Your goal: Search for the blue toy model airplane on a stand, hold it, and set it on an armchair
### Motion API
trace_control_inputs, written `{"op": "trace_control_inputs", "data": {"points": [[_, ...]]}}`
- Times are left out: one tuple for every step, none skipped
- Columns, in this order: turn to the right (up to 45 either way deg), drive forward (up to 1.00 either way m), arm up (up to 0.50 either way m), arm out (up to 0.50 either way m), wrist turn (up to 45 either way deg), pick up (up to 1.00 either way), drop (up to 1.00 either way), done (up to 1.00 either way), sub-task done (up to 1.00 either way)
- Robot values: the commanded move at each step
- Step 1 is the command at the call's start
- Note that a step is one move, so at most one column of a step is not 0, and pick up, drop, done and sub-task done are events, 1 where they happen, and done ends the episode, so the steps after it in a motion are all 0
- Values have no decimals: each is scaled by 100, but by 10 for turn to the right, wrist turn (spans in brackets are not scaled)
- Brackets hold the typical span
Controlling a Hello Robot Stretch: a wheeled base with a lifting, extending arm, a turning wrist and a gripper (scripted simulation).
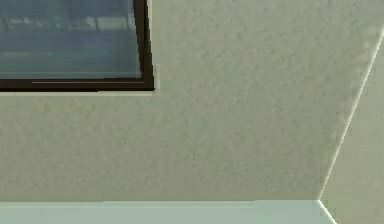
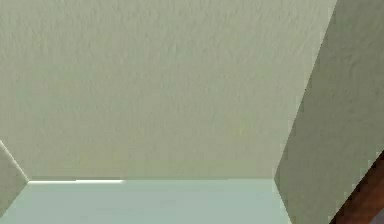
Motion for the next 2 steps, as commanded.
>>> {"op": "trace_control_inputs", "data": {"points": [[30, 0, 0, 0, 0, 0, 0, 0, 0], [0, 30, 0, 0, 0, 0, 0, 0, 0]]}}
